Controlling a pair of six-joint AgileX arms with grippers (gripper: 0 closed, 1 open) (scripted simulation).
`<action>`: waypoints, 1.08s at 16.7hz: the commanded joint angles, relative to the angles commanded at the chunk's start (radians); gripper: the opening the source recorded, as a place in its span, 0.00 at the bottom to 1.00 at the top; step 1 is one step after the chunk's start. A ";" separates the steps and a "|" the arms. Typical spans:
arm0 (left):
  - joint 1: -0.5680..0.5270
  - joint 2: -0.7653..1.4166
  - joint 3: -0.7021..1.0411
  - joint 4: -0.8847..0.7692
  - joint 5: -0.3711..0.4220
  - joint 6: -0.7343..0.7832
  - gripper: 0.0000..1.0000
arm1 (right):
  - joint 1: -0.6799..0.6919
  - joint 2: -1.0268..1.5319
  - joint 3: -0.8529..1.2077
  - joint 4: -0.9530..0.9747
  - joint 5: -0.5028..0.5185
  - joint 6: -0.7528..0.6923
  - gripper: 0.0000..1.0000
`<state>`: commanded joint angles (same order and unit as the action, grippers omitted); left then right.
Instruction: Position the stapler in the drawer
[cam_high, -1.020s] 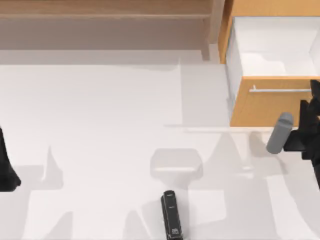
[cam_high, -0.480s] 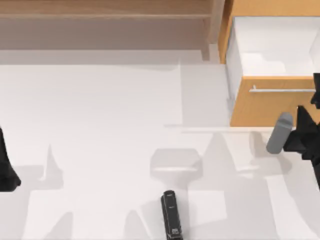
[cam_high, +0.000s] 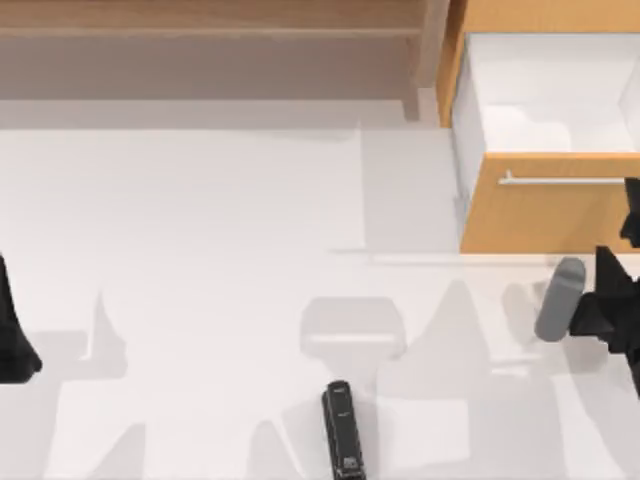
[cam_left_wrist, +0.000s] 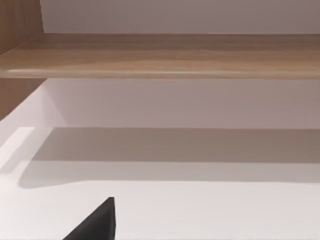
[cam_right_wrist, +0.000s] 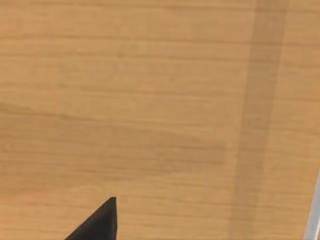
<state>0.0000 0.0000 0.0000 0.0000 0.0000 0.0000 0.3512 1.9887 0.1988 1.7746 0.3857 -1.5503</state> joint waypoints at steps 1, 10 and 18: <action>0.000 0.000 0.000 0.000 0.000 0.000 1.00 | 0.000 0.000 0.000 0.000 0.000 0.000 1.00; 0.000 0.000 0.000 0.000 0.000 0.000 1.00 | 0.163 -0.022 0.154 -0.207 -0.147 0.191 1.00; 0.000 0.000 0.000 0.000 0.000 0.000 1.00 | 0.423 0.008 0.643 -1.011 -0.383 0.881 1.00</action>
<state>0.0000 0.0000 0.0000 0.0000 0.0000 0.0000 0.7742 1.9968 0.8422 0.7639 0.0026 -0.6689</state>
